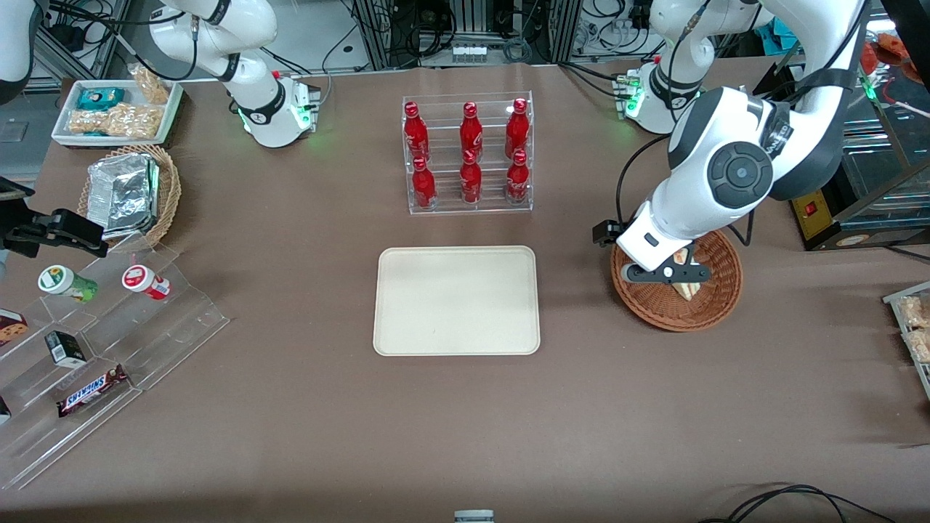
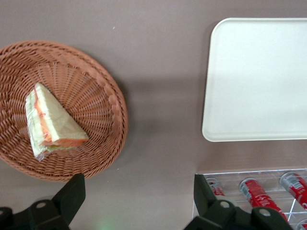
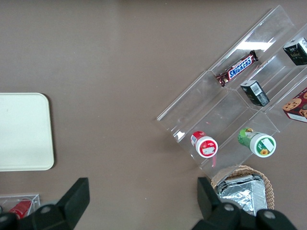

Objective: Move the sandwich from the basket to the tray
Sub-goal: 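Move the left gripper over the sandwich in the wicker basket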

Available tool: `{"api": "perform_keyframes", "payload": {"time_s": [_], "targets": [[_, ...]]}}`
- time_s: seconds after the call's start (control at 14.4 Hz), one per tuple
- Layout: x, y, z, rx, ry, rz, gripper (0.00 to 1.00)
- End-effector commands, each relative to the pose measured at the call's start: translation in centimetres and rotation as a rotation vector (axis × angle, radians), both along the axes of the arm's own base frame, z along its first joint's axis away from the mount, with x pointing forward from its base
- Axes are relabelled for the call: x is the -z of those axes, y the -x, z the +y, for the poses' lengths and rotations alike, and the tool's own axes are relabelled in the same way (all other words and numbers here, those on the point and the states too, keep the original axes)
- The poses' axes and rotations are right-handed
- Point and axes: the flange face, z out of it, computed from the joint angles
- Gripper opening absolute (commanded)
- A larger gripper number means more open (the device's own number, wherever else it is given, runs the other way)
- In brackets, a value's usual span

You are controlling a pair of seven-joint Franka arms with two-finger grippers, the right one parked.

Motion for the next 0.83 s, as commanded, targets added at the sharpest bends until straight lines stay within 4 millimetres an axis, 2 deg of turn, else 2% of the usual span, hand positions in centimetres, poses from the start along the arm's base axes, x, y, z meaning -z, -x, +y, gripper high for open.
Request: {"api": "perform_keyframes", "payload": {"time_s": [0.0,0.21,0.35,0.42,0.49,0.63,0.77], "targets": [[0.7,1.6,2.2,-0.100,-0.060,0.013,1.00],[4.5,3.2,7.8,-0.270,-0.127,0.069,1.00],[6.7,3.9,13.0,-0.387,-0.147,0.084,1.00],[7.6,4.3,14.6,-0.433,-0.151,0.071,1.00],[8.6,4.5,15.2,-0.478,-0.155,0.061,1.00],[10.2,3.7,17.2,-0.637,-0.156,0.042,1.00],[12.1,3.2,17.3,-0.717,-0.145,0.024,1.00]]}}
